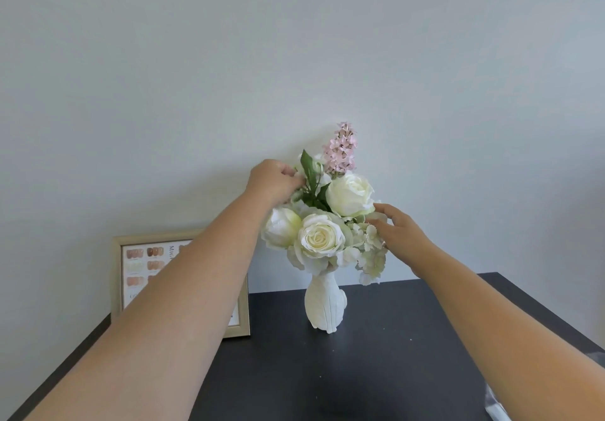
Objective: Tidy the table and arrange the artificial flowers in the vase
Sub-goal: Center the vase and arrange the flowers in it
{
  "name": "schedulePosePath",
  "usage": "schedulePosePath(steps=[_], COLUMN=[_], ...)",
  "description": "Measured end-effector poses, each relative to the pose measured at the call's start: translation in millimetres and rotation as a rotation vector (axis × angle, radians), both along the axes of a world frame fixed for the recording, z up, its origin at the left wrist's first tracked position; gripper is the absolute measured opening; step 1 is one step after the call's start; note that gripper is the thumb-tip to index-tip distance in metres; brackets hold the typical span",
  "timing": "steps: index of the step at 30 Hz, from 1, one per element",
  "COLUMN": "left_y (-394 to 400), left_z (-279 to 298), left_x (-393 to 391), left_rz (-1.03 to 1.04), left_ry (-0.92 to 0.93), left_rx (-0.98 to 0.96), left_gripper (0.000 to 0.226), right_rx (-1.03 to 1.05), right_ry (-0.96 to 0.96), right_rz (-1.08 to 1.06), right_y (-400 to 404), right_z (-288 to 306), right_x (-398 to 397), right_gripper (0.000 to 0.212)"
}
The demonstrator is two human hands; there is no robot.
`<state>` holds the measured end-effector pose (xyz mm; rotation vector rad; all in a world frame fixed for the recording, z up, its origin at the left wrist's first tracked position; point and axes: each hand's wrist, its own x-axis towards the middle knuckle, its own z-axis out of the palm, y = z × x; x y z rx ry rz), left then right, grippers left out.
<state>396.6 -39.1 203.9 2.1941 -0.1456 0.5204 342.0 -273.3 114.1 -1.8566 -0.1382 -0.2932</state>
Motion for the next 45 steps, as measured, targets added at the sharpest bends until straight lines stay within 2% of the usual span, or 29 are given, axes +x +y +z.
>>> schedulePosePath(steps=[2,6,9,11,14,18,23,25,26,28,30,33,36,39,41,43,45], left_y=[-4,-7,-8,-5,8,24,21,18,16,14,11,6,3,6,13,23,32], left_z=[-7,-14,-15,-12,-3,-4,-21,-25,-26,-27,-27,-29,-31,-29,-24,-20,-23], left_x=[-8,-23,-30,-30,-25,-16,-13,-15,-16,-18,-20,-22,-26,-26,-26,-29,-33], left_rz=[0.0,-0.057,-0.109,-0.151,-0.195,-0.178,-0.15,-0.105,-0.078,-0.057,-0.095,-0.149,-0.126,-0.14,-0.203,-0.268,-0.243], left_ry=[-0.005,0.064,0.127,0.181,0.238,0.158,0.002,-0.076,-0.108,-0.138,-0.127,-0.124,-0.113,-0.07,0.0,0.049,0.017], left_rx=[0.232,0.489,0.574,0.604,0.518,0.183,0.212,0.19,0.198,0.233,0.268,0.408,0.473,0.502,0.429,0.25,0.056], left_gripper=[0.02,0.021,0.015,0.022,0.034,0.042,0.048,0.044,0.045,0.053,0.058,0.047,0.035,0.035,0.04,0.053,0.058], right_rx=[-0.009,-0.033,-0.04,-0.032,-0.027,0.016,0.134,0.158,0.163,0.141,0.119,0.105,0.055,0.022,-0.003,-0.007,-0.012], right_ry=[-0.004,-0.01,-0.018,-0.01,-0.012,-0.023,-0.023,0.002,0.012,0.0,-0.032,-0.069,-0.079,-0.066,-0.067,-0.091,-0.109], right_rz=[0.0,0.002,-0.005,-0.01,-0.015,-0.028,-0.04,-0.048,-0.038,-0.009,-0.017,-0.048,-0.08,-0.092,-0.166,-0.271,-0.293], right_y=[0,1,2,3,2,0,0,-3,-3,-3,-2,1,4,2,-3,-7,-8], right_z=[0,4,3,3,2,-2,0,2,3,5,6,3,2,6,16,34,58], right_x=[-1,-1,-1,0,-2,-3,3,8,9,9,9,10,11,11,14,20,29], right_gripper=[0.025,0.027,0.026,0.025,0.027,0.045,0.066,0.062,0.053,0.034,0.027,0.017,0.018,0.019,0.029,0.034,0.031])
